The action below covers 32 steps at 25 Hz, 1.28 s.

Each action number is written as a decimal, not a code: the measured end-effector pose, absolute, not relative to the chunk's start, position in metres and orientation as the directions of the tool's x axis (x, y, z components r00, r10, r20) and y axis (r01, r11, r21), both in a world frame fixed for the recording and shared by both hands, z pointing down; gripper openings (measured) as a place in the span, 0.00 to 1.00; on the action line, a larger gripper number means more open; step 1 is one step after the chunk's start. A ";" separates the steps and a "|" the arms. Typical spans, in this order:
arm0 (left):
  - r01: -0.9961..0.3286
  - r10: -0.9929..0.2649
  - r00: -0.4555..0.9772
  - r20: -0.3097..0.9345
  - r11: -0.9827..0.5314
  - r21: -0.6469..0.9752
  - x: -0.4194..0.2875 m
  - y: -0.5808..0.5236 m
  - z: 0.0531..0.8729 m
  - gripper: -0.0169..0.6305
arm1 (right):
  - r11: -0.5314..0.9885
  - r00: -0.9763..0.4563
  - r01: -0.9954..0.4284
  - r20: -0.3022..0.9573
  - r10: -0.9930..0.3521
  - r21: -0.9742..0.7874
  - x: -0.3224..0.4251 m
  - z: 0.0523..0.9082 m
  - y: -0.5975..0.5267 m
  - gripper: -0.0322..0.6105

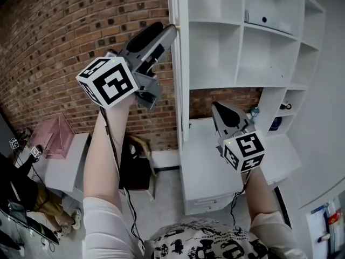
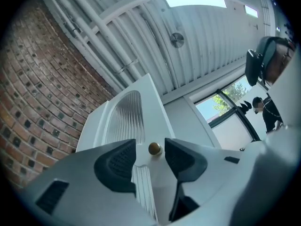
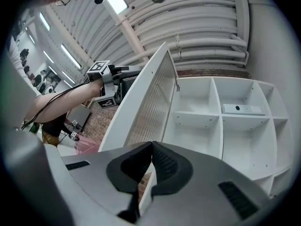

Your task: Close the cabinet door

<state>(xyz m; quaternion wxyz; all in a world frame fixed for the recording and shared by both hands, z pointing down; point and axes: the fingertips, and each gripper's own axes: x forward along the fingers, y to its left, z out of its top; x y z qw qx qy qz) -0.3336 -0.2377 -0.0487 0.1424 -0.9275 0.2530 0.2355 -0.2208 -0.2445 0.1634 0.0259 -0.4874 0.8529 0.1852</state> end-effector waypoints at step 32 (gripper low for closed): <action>-0.433 -0.336 0.836 -0.433 -0.890 -0.146 -0.268 -0.237 -0.044 0.17 | 0.346 -0.398 -0.908 -0.232 -0.887 0.235 -0.183 0.199 -0.244 0.07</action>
